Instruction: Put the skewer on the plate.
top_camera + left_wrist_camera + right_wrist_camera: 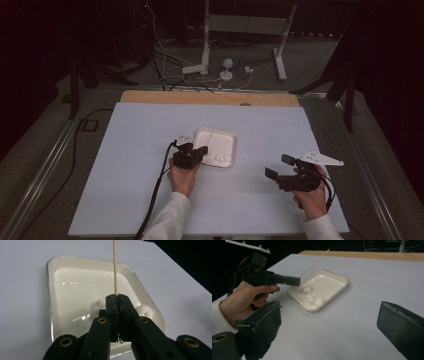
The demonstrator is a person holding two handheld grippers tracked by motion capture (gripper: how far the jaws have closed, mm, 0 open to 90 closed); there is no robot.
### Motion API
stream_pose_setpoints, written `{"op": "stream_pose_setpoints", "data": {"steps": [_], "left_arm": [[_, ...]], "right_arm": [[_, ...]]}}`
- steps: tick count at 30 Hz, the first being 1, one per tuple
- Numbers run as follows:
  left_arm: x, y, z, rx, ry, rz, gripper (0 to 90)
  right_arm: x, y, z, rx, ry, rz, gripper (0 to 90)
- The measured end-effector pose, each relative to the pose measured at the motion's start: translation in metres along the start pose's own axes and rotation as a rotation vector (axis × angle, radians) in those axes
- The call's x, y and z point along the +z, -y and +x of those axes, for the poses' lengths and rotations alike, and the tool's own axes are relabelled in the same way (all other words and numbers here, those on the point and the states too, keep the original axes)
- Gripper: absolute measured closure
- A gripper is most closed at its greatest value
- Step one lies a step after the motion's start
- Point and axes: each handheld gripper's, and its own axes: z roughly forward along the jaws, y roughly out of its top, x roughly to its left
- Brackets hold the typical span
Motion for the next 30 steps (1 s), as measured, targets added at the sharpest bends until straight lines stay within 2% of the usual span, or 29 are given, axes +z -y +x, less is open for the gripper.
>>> {"op": "stream_pose_setpoints", "data": {"steps": [4, 6, 10, 14, 20, 23, 26, 30], "left_arm": [[0.001, 0.005, 0.001, -0.023, -0.006, 0.014, 88.5], [0.001, 0.006, 0.001, -0.025, -0.006, 0.014, 84.5], [-0.001, 0.003, -0.001, -0.039, 0.002, -0.028, 60.0], [-0.006, 0.0, 0.001, -0.049, 0.01, -0.062, 46.3], [-0.018, -0.006, 0.0, -0.003, 0.009, -0.084, 32.0], [-0.027, -0.009, -0.002, 0.036, 0.012, -0.092, 25.2], [-0.039, -0.012, -0.004, 0.071, 0.025, -0.112, 18.4], [-0.059, -0.015, -0.003, 0.101, 0.035, -0.15, 14.3]], "right_arm": [[0.0, 0.0, 0.0, 0.0, 0.004, 0.0, 5.3], [0.0, 0.0, -0.001, 0.0, 0.005, 0.0, 5.3], [0.0, 0.0, 0.0, -0.002, 0.006, 0.0, 5.3], [0.001, 0.0, 0.0, -0.005, 0.005, 0.003, 5.3], [0.002, 0.0, 0.002, -0.017, 0.01, 0.003, 5.3], [0.003, 0.001, 0.003, -0.025, 0.015, 0.007, 5.3], [0.003, 0.001, 0.003, -0.03, 0.013, 0.005, 5.2], [0.003, 0.002, 0.004, -0.032, 0.012, 0.002, 5.2]]}}
